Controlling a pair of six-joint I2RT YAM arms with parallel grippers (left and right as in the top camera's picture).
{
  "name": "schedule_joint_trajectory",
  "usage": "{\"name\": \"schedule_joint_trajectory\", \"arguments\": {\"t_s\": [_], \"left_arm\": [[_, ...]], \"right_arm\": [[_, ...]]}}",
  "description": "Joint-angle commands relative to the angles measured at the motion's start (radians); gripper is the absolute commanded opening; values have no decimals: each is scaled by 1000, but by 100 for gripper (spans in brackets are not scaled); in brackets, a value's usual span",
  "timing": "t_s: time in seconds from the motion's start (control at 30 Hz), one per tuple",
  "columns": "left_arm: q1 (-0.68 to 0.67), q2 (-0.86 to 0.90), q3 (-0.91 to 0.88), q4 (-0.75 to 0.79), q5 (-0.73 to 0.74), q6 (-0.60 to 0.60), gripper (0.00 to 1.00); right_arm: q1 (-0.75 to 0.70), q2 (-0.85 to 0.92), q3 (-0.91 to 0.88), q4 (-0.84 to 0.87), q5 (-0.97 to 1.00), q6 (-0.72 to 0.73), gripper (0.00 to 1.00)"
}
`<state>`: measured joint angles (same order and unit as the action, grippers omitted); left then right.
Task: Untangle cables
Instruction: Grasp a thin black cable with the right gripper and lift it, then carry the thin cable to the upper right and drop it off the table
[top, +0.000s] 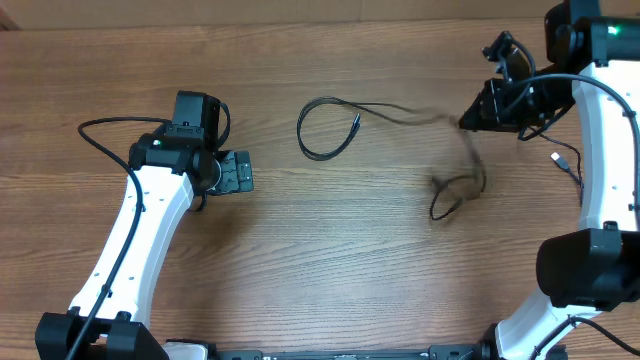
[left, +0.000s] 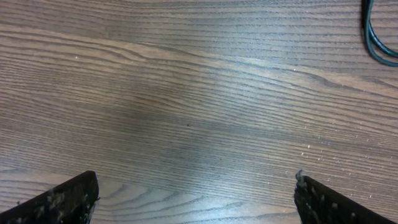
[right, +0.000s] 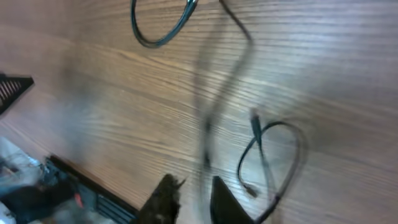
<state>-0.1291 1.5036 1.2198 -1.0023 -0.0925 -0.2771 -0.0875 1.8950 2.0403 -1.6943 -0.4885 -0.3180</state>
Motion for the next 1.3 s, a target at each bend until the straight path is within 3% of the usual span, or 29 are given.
{"name": "schedule_joint_trajectory", "arguments": {"t_s": [0.0,0.03,0.13,0.2,0.23,0.27,0.37,0.47,0.63,1.0,1.13,1.2,1.27], "left_arm": [[2,1,-5,1,8,19,100],[2,1,-5,1,8,19,100],[2,1,-5,1,8,19,100],[2,1,-5,1,8,19,100],[2,1,-5,1,8,19,99],[2,1,-5,1,8,19,100],[2,1,-5,1,8,19,100],[2,1,-5,1,8,19,100],[2,1,-5,1,8,19,100],[2,1,-5,1,8,19,100],[2,1,-5,1,8,19,99],[2,1,-5,1,8,19,99],[2,1,-5,1,8,19,100]], "right_arm": [[24,-31,21,0,2,-2,19],[32,-31,21,1,8,-2,7],[63,-31,21,2,35,-5,4],[81,-31,21,11,63,-5,16],[91,-31,21,21,85,-5,33],[96,-31,20,32,105,-5,41],[105,-31,6,68,161,-5,59],[105,-30,-36,105,174,-5,66],[105,-30,-145,171,175,-5,69],[105,-30,-640,530,179,37,74],[105,-30,-752,621,92,41,73],[106,-30,-779,641,46,41,68],[109,-30,-794,645,-6,41,53]]}}
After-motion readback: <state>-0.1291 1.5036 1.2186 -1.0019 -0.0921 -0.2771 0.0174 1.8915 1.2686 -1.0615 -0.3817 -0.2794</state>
